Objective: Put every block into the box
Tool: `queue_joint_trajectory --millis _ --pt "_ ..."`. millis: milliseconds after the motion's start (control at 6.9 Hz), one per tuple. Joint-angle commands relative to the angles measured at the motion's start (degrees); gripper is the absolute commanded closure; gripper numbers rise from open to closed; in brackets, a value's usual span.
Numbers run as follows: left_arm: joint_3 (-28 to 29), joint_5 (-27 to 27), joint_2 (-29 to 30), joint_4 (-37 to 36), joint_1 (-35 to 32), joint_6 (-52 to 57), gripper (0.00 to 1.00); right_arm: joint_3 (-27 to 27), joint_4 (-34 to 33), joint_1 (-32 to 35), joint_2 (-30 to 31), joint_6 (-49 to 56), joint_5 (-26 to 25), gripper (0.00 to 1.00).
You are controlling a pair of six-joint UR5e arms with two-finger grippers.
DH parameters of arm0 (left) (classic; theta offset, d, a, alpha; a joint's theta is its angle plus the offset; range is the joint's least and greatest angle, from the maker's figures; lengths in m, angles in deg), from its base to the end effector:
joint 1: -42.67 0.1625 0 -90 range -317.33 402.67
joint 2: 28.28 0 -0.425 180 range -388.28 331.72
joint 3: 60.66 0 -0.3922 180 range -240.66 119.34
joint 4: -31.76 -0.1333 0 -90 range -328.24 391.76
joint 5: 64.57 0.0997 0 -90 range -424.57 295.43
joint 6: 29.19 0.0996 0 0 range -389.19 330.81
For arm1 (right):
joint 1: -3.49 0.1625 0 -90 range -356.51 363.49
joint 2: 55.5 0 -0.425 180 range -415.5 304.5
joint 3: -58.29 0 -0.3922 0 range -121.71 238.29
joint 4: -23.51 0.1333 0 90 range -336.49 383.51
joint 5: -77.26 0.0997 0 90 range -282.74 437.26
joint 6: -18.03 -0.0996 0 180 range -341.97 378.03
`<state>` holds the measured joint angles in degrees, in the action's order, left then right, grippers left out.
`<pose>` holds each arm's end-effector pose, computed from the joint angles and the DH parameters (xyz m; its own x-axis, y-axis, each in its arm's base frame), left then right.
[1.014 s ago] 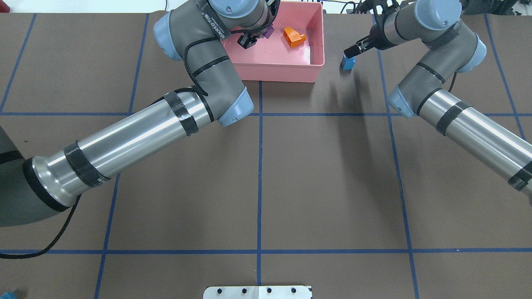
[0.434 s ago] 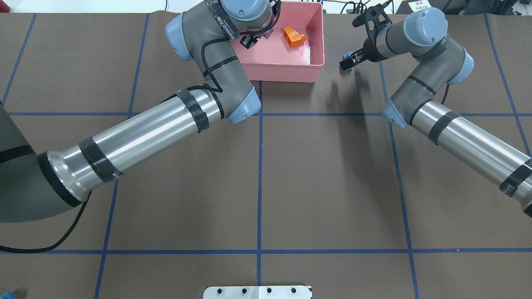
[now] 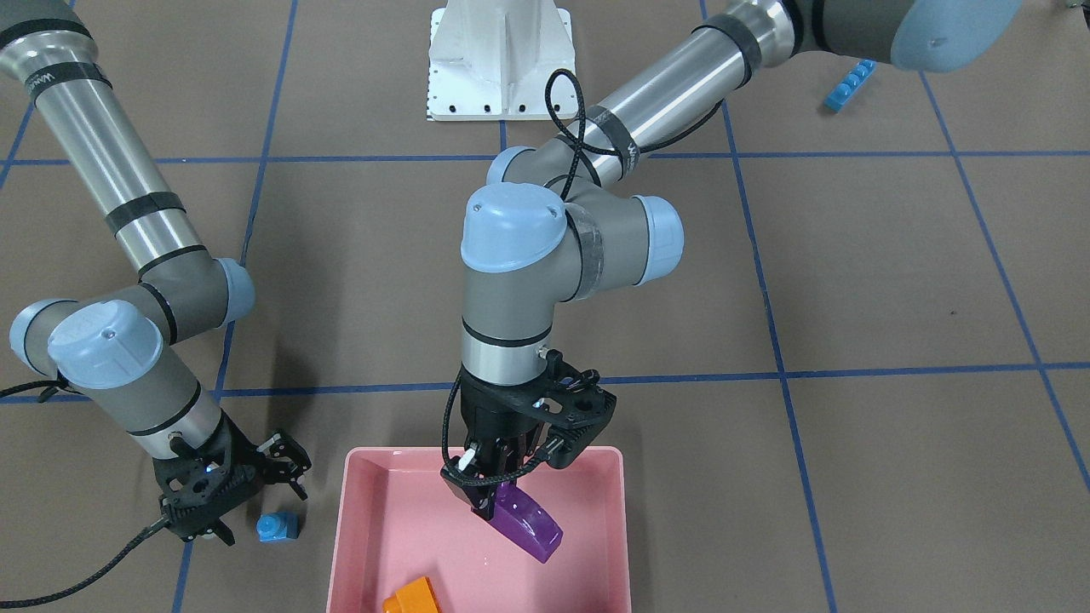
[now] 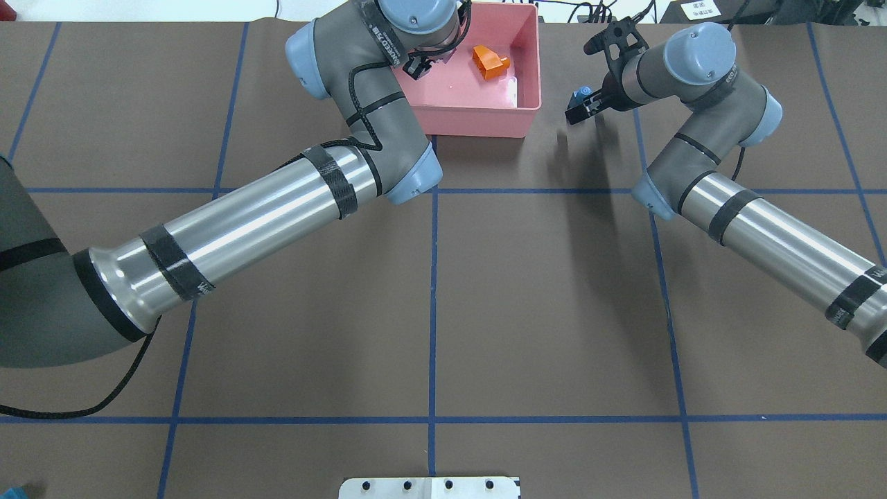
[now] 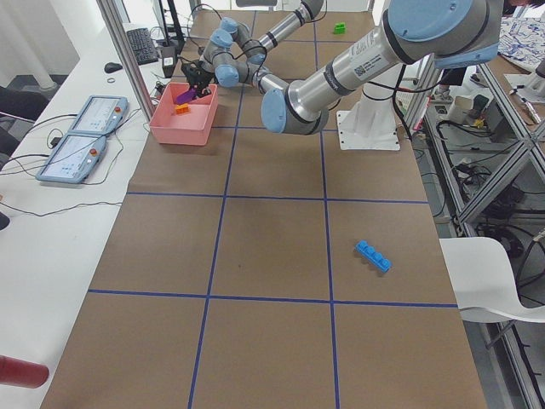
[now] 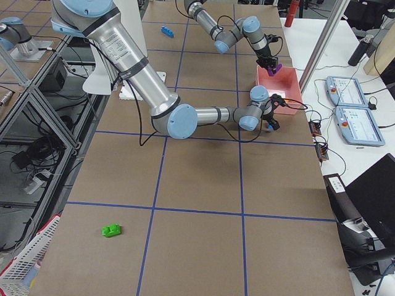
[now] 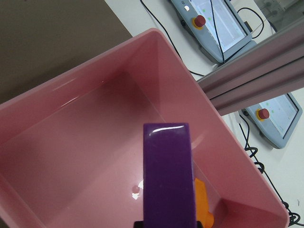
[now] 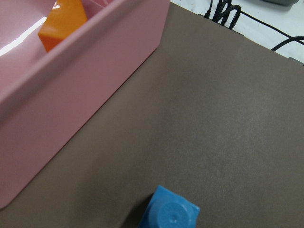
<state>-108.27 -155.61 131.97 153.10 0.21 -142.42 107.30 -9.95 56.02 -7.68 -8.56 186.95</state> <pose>0.5629 -0.6933 0.0882 0.0854 -0.6127 -0.7857 0.7587 0.5512 -0.3473 -0.4136 -0.7036 0.4351 0.6586 -0.5247 0.5393 0.0335 0.7365 0.6756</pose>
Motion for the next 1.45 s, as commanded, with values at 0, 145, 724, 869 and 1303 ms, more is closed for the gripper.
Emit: queue_joint_trajectory --millis 0,145,724,869,1303 --pt "0.1 0.1 0.1 -0.1 0.0 0.5 0.0 -2.1 0.0 -0.1 -2.1 -0.3 -0.1 0.11" --pt "0.0 0.1 0.3 -0.3 0.0 0.5 0.0 -2.9 0.0 -0.1 -2.7 -0.4 -0.1 0.11" --pt "-0.8 -0.3 2.2 -1.7 0.0 0.8 0.0 -3.4 0.0 0.2 -2.8 -0.7 0.0 0.68" --pt "-3.1 -0.5 2.5 -5.7 0.0 0.9 0.0 -3.4 0.0 0.6 -2.7 -0.7 0.4 0.83" --pt "-12.0 -7.1 2.3 -18.7 -0.2 1.0 0.0 -2.0 -0.3 7.0 -2.8 -1.0 7.4 1.0"
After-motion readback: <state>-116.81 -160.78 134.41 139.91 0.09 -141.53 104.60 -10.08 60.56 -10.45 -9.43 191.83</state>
